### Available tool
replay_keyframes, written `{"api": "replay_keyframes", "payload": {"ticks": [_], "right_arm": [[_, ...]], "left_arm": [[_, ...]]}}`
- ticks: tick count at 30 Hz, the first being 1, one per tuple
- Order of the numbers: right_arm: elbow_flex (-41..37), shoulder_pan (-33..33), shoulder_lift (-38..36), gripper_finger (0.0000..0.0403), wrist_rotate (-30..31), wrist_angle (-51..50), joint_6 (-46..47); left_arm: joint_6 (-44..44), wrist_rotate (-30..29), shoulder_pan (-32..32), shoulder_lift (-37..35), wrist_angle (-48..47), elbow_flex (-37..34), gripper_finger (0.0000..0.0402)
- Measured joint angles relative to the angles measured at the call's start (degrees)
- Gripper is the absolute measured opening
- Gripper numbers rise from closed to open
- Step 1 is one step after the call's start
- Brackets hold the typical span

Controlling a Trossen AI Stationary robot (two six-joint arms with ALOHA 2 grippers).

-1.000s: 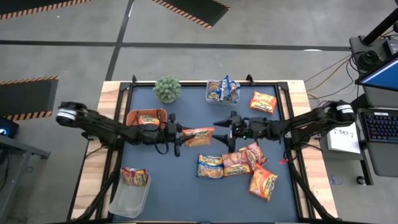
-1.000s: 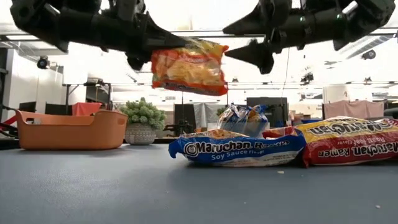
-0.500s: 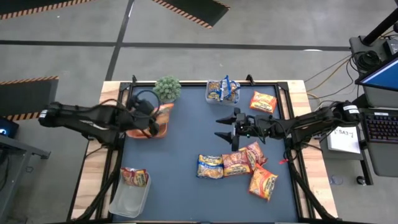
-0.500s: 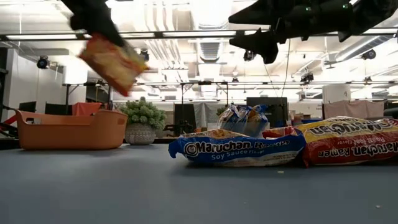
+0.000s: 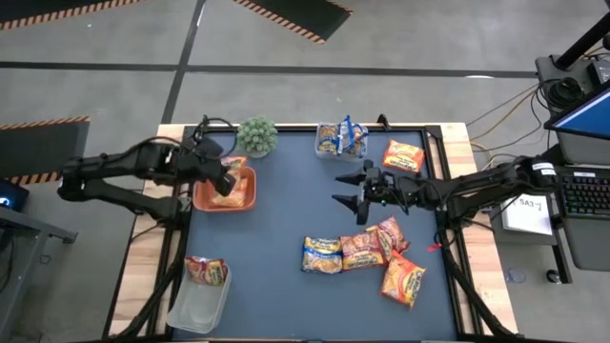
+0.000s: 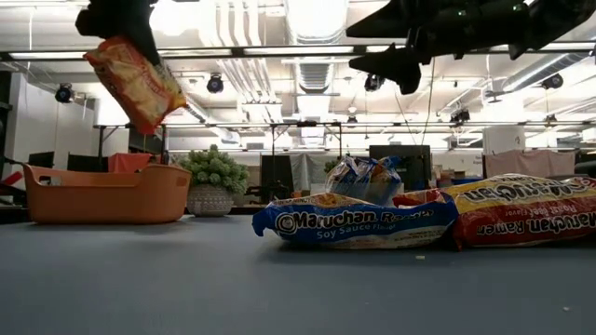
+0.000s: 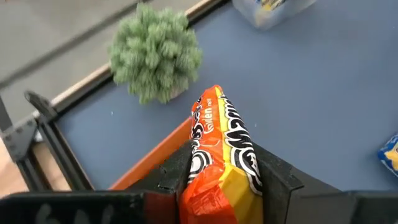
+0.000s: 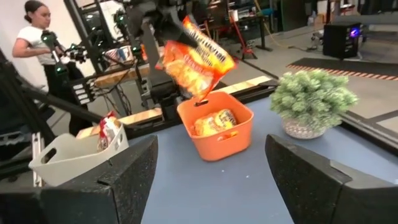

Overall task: Sort Maruchan noodles
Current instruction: Put the orange noodle pack into the orange bin

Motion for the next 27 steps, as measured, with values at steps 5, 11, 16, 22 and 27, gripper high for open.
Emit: {"api": "replay_keyframes", "payload": {"ticks": [5, 11, 16, 22, 27], "right_arm": [[0.0, -1.1, -4.3, 0.0278, 0.0, -4.8, 0.8], [0.0, -1.1, -7.3, 0.0274, 0.0, -10.3, 0.8], [0.0, -1.1, -7.6, 0.0274, 0.0, -10.9, 0.8], [0.0, -1.1, -7.6, 0.0267, 0.0, -10.9, 0.8], [0.0, -1.1, -7.6, 0.027, 0.0, -10.9, 0.8]], "left_arm": [[0.0, 8.8, 6.8, 0.2, -0.8, -1.7, 0.0105], [0.0, 12.0, 16.1, 1.2, -12.4, -2.6, 0.0105], [2.3, 12.4, 20.7, 1.5, -14.1, -2.6, 0.0105], [4.8, 12.4, 23.7, 2.4, -14.5, -2.7, 0.0105], [5.6, 12.4, 24.9, 3.5, -14.0, -6.3, 0.0105]]}}
